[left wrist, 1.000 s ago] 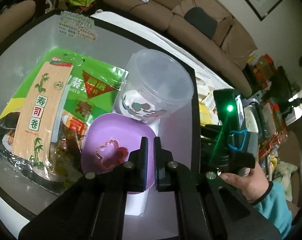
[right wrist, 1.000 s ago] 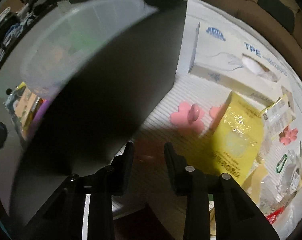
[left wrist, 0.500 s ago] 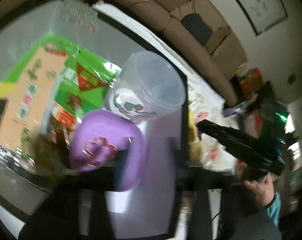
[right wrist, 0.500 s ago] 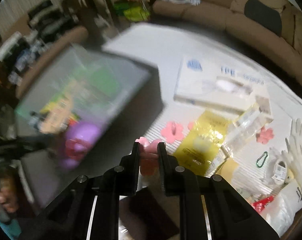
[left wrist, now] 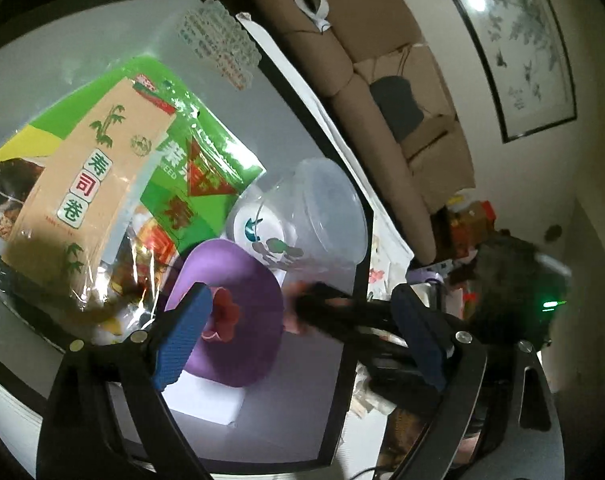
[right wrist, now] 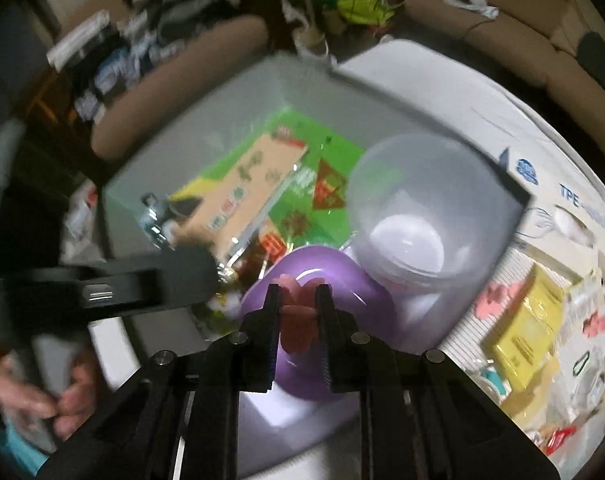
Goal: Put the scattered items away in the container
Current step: 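Carry the pink flower piece into the box and drop it on the plate, then move the left gripper to the large pink flower cutter and grasp it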
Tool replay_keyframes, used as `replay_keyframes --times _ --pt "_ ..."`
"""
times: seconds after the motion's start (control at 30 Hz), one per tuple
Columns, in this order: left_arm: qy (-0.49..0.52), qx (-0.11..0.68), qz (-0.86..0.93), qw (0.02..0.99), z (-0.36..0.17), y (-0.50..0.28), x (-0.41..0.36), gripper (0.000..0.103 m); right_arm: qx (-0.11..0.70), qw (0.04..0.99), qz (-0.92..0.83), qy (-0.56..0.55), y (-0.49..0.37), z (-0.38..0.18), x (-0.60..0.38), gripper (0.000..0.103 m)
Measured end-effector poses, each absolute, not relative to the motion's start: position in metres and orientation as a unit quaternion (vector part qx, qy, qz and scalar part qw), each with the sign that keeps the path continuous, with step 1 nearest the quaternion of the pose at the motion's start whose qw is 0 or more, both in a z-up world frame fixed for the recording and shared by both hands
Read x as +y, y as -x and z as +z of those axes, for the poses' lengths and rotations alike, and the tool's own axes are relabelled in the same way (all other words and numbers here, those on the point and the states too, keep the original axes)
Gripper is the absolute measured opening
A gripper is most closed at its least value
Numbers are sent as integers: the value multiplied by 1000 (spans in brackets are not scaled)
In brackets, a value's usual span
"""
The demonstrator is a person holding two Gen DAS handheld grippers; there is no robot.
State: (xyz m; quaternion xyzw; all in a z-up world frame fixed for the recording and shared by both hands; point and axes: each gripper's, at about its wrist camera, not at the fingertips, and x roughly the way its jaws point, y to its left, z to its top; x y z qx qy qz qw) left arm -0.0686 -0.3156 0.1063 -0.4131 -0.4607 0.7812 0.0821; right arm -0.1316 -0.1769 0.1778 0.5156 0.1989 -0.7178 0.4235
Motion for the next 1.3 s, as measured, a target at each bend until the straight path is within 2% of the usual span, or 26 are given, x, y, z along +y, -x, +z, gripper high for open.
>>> replay_keyframes --times 0.17,0.33,0.4,0.5,0.7,0.87,1.03,1.3 --pt "418 -456 781 82 104 70 -314 90 298 370 -721 -504 131 151 -191 16" --pt "415 -459 780 86 105 67 -315 90 307 358 -715 -516 136 144 -184 17" --pt "416 -457 782 86 106 67 -314 90 299 360 -719 -514 136 148 -182 19" --pt "416 -457 781 85 106 66 -313 90 287 363 -726 -509 135 156 -176 31" --pt "424 -448 783 82 107 68 -308 91 253 372 -743 -496 132 179 -155 35" --pt "433 -410 799 79 114 73 -294 102 223 381 -757 -481 126 199 -134 41" --pt "433 -367 818 87 125 78 -274 103 188 378 -781 -461 122 219 -97 56" --pt "397 -279 869 96 159 78 -215 103 126 299 -864 -385 85 248 29 69"
